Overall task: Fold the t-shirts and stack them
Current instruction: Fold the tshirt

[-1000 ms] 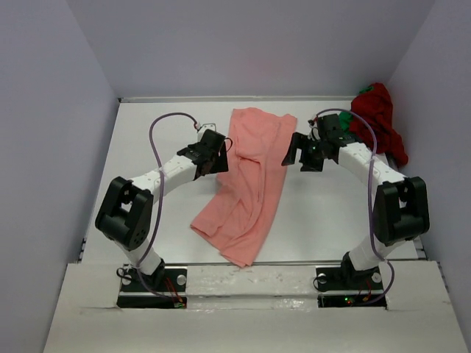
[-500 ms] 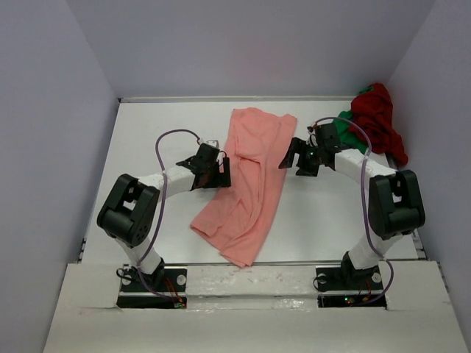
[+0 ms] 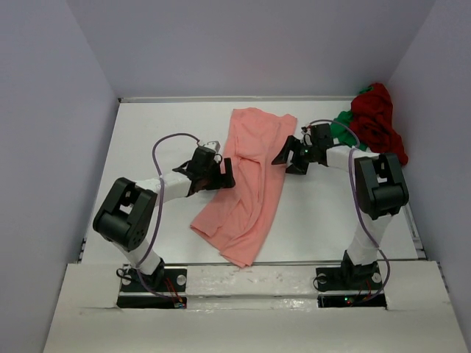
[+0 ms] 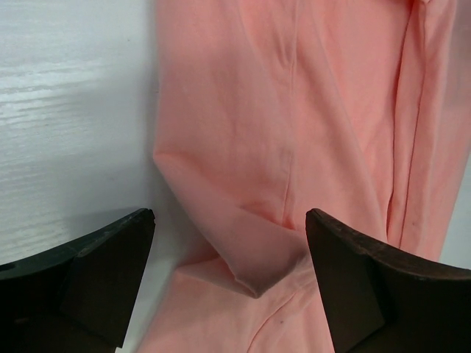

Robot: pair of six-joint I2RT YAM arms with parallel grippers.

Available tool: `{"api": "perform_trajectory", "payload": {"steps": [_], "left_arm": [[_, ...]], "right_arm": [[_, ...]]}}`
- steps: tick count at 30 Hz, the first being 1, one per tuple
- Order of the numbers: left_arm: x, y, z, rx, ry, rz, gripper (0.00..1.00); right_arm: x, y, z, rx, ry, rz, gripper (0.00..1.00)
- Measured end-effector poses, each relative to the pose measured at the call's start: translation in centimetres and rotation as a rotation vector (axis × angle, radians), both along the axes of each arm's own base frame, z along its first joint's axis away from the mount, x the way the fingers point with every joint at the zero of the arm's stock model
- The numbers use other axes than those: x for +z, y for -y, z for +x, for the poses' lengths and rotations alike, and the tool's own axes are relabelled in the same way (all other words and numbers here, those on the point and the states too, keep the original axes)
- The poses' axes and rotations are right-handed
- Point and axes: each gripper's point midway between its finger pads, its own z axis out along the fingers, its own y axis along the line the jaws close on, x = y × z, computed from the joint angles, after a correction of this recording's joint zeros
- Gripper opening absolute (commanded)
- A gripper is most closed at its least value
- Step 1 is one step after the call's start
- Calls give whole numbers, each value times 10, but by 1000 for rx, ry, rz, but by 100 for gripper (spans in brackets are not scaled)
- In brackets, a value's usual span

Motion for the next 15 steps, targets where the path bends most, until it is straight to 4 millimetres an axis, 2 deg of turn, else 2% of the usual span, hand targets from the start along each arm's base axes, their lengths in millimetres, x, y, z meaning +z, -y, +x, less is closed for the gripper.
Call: {"api": "perform_trajectory", "payload": {"steps": [2,7,15], "left_arm": [[0,0,-5,-6,-5,-10,99],[0,-5,-19,-9,-8,-27,99],[0,-10,-41,-14,-24,-49,99]], "right_arm": [[0,-3,7,-1,5,13,79],[-1,-8,28,-12,11,31,66],[-4,-13,50,-24,17,46,65]]}}
